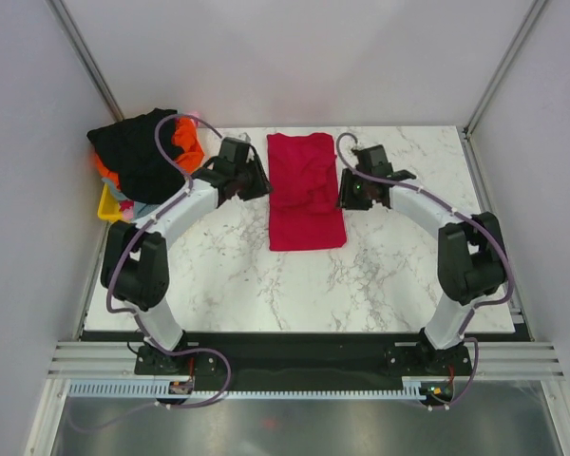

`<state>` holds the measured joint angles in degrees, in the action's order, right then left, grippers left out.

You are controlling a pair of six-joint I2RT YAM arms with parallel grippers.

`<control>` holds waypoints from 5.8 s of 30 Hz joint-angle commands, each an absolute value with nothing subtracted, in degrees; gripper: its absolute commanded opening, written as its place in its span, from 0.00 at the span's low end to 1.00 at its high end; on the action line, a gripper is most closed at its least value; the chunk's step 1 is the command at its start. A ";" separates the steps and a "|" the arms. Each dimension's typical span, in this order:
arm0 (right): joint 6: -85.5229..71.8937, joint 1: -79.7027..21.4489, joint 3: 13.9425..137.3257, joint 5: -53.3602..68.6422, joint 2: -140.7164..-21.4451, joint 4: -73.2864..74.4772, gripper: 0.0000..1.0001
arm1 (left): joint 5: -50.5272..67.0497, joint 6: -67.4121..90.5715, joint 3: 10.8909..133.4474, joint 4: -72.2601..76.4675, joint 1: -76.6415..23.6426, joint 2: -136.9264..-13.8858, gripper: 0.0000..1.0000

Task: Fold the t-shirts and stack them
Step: Fold the tshirt

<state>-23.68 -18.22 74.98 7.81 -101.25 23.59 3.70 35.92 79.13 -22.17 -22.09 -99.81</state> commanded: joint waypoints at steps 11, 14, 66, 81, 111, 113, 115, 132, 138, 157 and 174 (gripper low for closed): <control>-24.17 -22.15 76.63 8.53 -109.24 19.86 0.38 | 10.11 36.04 74.96 -12.57 -26.28 -109.68 0.38; -24.08 -22.15 78.83 8.52 -111.53 20.13 0.38 | 10.02 35.42 76.81 -12.74 -26.37 -111.96 0.38; -32.34 -16.35 42.54 22.94 -94.39 -2.81 0.71 | 18.63 39.73 39.29 -1.32 -19.95 -82.09 0.50; -32.08 -16.35 41.75 22.15 -101.07 -6.68 0.13 | 15.47 43.59 38.06 5.27 -21.53 -85.78 0.46; -30.59 -16.43 42.45 23.99 -103.80 -8.52 0.00 | 4.48 47.37 40.25 9.23 -27.77 -96.85 0.35; -30.50 -16.44 42.45 24.08 -103.89 -8.53 0.00 | 4.48 47.20 40.52 9.67 -28.04 -96.77 0.07; -30.67 -16.35 42.45 24.17 -103.80 -8.53 0.00 | 4.74 46.76 40.87 10.11 -28.39 -96.51 0.02; -37.43 -21.70 26.98 20.32 -59.44 12.46 0.00 | -3.25 53.78 33.66 -15.35 -44.82 -57.60 0.02; -40.43 -22.50 32.24 17.32 -47.20 24.60 0.00 | -3.25 55.46 38.12 -22.57 -46.49 -50.28 0.02; -32.79 -22.33 59.93 9.14 -68.63 31.64 0.00 | -2.47 46.76 63.28 -32.17 -37.81 -67.31 0.02; -28.21 -18.02 87.41 12.21 -101.58 29.79 0.00 | 8.87 37.80 82.67 -28.65 -21.02 -95.58 0.02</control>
